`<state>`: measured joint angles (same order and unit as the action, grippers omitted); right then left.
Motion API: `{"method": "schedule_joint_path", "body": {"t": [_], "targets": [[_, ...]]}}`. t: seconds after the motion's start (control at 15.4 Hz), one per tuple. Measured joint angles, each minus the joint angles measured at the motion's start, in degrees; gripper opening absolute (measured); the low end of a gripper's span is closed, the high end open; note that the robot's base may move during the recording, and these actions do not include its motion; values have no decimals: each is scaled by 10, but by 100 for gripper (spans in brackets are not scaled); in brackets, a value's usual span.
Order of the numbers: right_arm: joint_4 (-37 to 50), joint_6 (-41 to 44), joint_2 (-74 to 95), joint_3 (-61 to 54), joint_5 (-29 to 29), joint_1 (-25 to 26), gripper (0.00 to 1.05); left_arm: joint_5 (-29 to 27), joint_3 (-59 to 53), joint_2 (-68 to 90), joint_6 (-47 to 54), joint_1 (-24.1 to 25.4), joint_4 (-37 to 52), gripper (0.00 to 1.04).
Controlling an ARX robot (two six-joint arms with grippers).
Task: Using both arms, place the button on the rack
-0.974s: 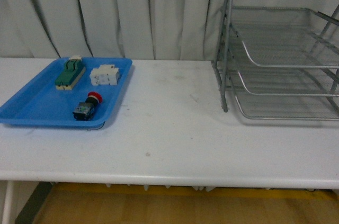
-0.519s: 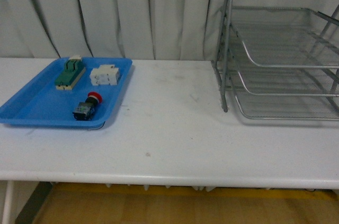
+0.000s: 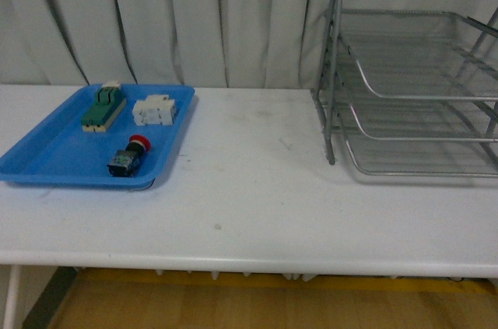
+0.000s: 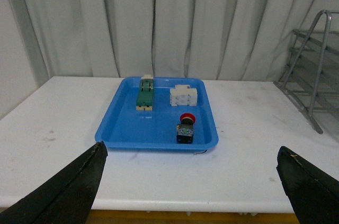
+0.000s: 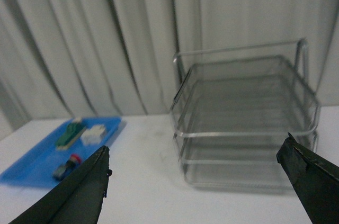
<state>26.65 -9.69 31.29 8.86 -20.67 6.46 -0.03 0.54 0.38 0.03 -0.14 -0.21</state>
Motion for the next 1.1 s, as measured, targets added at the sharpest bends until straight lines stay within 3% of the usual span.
{"method": "schedule_joint_path", "body": {"t": [0.19, 0.32, 0.39, 0.58, 0.84, 0.97, 1.1], "targets": [[226, -42, 312, 138, 67, 43, 98, 0, 0, 0, 0, 0, 0, 98], [233, -81, 483, 246, 130, 76, 98, 0, 0, 0, 0, 0, 0, 98], [225, -120, 552, 285, 132, 95, 98, 0, 0, 0, 0, 0, 0, 98], [309, -326, 670, 304, 96, 132, 98, 0, 0, 0, 0, 0, 0, 98], [472, -676, 763, 290, 26, 118, 98, 0, 0, 0, 0, 0, 0, 98], [471, -815, 808, 290, 30, 104, 98, 0, 0, 0, 0, 0, 0, 98], [467, -878, 850, 288, 36, 92, 98, 0, 0, 0, 0, 0, 0, 98]]}}
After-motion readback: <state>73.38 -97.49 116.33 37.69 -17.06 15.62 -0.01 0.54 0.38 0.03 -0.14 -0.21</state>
